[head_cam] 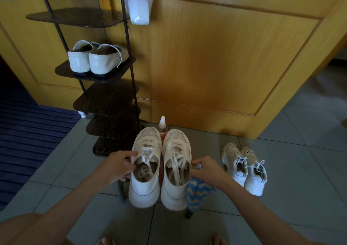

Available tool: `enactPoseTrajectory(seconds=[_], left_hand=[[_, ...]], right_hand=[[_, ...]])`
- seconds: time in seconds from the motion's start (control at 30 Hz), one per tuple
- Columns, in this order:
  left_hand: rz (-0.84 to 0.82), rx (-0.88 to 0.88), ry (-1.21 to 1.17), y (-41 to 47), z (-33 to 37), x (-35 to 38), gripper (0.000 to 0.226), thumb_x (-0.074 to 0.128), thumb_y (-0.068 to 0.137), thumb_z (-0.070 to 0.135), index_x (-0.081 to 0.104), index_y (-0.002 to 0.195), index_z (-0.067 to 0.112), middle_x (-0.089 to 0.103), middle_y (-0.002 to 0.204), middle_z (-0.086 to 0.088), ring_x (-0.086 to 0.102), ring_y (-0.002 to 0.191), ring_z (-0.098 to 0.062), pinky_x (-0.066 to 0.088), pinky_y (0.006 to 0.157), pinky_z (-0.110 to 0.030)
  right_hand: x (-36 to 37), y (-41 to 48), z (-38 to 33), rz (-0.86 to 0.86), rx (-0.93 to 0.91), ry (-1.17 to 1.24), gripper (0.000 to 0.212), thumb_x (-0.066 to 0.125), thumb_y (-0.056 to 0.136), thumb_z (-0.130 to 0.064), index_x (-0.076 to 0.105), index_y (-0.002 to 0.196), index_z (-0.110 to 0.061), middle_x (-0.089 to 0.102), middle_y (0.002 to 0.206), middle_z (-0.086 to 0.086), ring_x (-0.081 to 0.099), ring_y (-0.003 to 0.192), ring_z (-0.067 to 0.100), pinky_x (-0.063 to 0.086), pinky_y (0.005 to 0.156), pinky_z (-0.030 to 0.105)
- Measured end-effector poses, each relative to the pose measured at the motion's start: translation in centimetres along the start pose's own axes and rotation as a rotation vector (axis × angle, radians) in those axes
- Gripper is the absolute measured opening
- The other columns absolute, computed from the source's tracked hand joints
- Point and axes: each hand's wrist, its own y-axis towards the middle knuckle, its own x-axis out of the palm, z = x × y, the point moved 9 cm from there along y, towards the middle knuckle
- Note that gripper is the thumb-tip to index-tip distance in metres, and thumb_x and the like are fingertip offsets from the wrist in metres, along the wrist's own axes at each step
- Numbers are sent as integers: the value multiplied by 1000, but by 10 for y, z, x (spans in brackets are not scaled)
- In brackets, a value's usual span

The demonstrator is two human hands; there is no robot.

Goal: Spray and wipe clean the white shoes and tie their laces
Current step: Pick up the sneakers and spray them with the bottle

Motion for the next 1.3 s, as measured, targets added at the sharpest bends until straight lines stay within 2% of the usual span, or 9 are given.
enactPoseTrajectory(seconds=[0.13, 0.3, 0.4, 0.53, 0.67, 0.93, 1.13, 1.23, 1.3], left_hand=[[15, -11, 20, 1, -1, -1, 51, 61, 87, 7, 48, 135, 17, 71, 80, -3, 69, 69, -15, 52, 55, -22], [-23, -71, 26, -2, 2, 0, 52, 63, 87, 15, 46, 136, 20, 69, 88, -6, 67, 73, -16, 51, 52, -21], [74, -81, 71, 3, 16, -22, 36, 62, 88, 20, 57, 123, 19, 68, 81, -2, 64, 66, -13, 48, 49, -22], [218, 92, 86, 13, 66, -48, 17, 54, 93, 18, 64, 106, 18, 69, 81, 1, 66, 68, -12, 49, 52, -21], [174, 310, 23, 22, 124, -41, 16, 57, 91, 19, 66, 103, 24, 70, 89, 4, 67, 76, -4, 54, 59, -17], [94, 310, -126, 69, 143, -42, 16, 58, 89, 14, 67, 99, 23, 72, 88, 4, 68, 79, -5, 57, 74, -26], [81, 333, -353, 101, 158, -35, 32, 60, 86, 24, 60, 118, 22, 69, 102, 3, 67, 92, -9, 57, 74, -21], [19, 273, -508, 117, 167, -17, 65, 56, 74, 48, 41, 136, 34, 58, 117, 12, 59, 108, -6, 53, 88, -31], [-31, 245, -639, 128, 175, -9, 66, 55, 76, 48, 36, 138, 36, 57, 123, 9, 60, 110, -10, 55, 85, -31]], right_hand=[[0, 4, 1, -15, 8, 2, 14, 65, 82, -20, 75, 84, -10, 46, 54, 5, 30, 42, 5, 31, 52, 28], [-8, 4, -3, -112, 66, -10, 31, 68, 83, -38, 74, 96, -10, 54, 65, 6, 32, 40, 6, 31, 45, 21], [-38, 11, -10, 15, 64, -68, 34, 61, 88, -39, 73, 99, -9, 62, 72, 18, 36, 35, 6, 31, 42, 19], [-78, 24, -35, 176, -2, 114, 37, 60, 89, -36, 70, 98, -2, 64, 99, 29, 63, 72, 28, 54, 67, 39], [-96, 43, -61, 165, -18, 354, 26, 60, 89, -34, 72, 98, -12, 72, 95, 11, 69, 82, 19, 57, 73, 28], [-136, 93, -54, 130, -37, 518, 29, 71, 82, -19, 66, 110, -14, 70, 104, 7, 69, 94, 19, 57, 79, 29], [-145, 134, -45, 223, -91, 804, 22, 61, 88, -9, 64, 109, -3, 66, 109, 22, 66, 96, 32, 55, 79, 36], [-118, 156, -71, 136, -143, 1019, 27, 53, 91, -6, 58, 116, 4, 63, 106, 22, 62, 93, 28, 52, 75, 31], [-95, 166, -97, 9, -185, 1074, 26, 48, 93, -6, 57, 116, 4, 63, 111, 22, 63, 99, 29, 51, 86, 34]])
